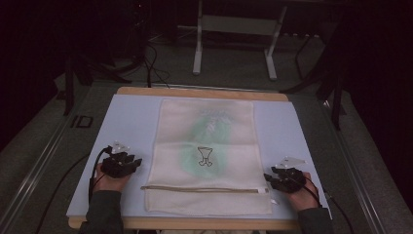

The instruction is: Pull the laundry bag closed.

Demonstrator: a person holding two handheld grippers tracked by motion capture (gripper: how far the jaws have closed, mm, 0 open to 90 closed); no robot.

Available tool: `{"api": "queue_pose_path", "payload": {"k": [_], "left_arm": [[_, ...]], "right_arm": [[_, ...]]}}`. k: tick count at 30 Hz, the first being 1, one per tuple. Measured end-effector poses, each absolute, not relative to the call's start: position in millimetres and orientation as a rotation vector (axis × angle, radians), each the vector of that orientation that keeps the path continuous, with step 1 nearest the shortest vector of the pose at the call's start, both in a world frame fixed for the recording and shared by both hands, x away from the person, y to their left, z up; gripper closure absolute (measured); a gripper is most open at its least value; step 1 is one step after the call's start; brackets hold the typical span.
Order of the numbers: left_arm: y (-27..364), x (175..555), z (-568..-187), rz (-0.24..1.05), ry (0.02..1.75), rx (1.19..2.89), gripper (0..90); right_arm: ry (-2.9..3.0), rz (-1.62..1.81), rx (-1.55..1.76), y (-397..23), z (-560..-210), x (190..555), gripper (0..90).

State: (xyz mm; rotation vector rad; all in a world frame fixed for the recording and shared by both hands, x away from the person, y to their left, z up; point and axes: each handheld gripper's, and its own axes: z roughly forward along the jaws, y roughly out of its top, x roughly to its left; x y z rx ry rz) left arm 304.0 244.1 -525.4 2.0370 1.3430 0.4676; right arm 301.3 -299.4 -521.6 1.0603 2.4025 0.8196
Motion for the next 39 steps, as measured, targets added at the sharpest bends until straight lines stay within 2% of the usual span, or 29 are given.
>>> {"api": "queue_pose_path", "payload": {"k": [4,7,24,39], "left_arm": [[240,303,-523,0.466,1.293,2.049,62.5],[242,304,-525,0.403,1.267,2.042,63.6],[238,302,-523,0.377,1.174,2.047,64.1],[230,301,-523,0.304,1.071,2.085,75.1]], "right_arm": [[2.4,0.811,1.037,-295,-518,299,56.5],[2.409,0.848,1.024,-291,-514,298,55.2],[2.474,0.943,0.936,-250,-509,290,55.1],[2.529,0.984,0.871,-225,-507,284,53.2]]}}
